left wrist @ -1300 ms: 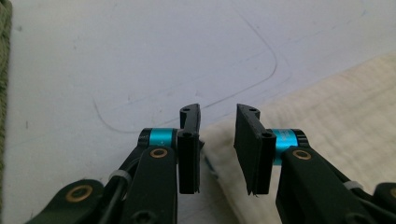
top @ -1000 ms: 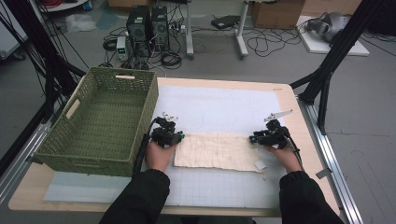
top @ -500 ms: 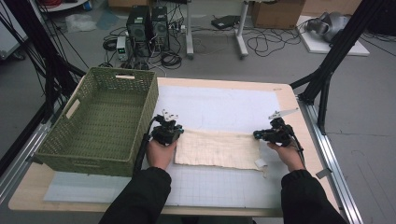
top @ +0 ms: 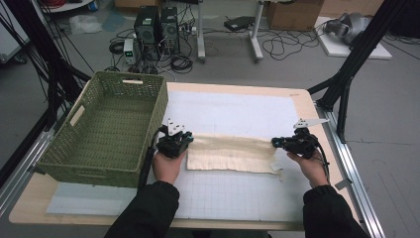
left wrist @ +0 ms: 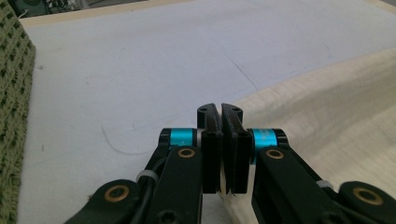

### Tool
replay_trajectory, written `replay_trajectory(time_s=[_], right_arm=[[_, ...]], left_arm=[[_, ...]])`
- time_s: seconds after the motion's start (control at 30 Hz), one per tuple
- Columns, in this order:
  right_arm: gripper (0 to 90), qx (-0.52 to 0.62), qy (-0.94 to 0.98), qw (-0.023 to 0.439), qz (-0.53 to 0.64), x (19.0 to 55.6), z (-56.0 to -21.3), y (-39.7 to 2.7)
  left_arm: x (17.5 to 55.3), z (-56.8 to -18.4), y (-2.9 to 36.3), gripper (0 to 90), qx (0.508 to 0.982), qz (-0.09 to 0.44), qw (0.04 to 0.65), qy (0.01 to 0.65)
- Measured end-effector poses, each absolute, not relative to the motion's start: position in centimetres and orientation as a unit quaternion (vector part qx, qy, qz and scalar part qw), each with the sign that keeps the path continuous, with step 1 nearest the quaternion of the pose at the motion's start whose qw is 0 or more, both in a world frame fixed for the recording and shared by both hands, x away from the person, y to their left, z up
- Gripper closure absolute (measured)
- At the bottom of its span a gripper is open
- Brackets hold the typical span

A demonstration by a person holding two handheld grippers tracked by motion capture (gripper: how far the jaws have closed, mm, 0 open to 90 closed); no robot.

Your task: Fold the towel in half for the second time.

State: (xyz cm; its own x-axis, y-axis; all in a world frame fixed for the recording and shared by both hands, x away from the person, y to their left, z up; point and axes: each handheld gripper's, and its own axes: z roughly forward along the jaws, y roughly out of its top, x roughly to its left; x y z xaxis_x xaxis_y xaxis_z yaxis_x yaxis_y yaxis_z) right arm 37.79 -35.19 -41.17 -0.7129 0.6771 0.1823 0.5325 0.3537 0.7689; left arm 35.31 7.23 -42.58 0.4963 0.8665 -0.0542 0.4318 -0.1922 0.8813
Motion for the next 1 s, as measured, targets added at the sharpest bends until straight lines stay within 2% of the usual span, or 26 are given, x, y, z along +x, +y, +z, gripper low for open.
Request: replay_trajectory(time_s=[0.17,0.67,0.73,0.8,0.9,1.0], right_arm=[[85.3,0.356,0.824,0.077,0.434,36.4,-41.2,-35.4],[82.7,0.338,0.845,0.044,0.413,33.5,-43.3,-35.5],[78.8,0.339,0.845,0.040,0.412,33.3,-43.5,-35.6],[67.9,0.349,0.840,0.034,0.414,33.3,-43.4,-35.8],[60.2,0.350,0.829,0.039,0.435,33.2,-42.5,-36.3],[59.1,0.347,0.817,0.046,0.458,33.3,-41.1,-36.4]], left_arm=[[33.8,-42.5,7.3,86.1,0.744,0.242,0.458,0.422],[30.6,-44.2,7.3,84.4,0.779,0.194,0.435,0.408],[30.4,-44.4,7.3,83.4,0.781,0.193,0.433,0.407],[30.3,-44.4,7.4,80.7,0.783,0.187,0.432,0.407],[30.3,-44.4,7.4,80.7,0.784,0.186,0.431,0.406],[30.3,-44.3,7.5,80.6,0.785,0.185,0.431,0.405]])
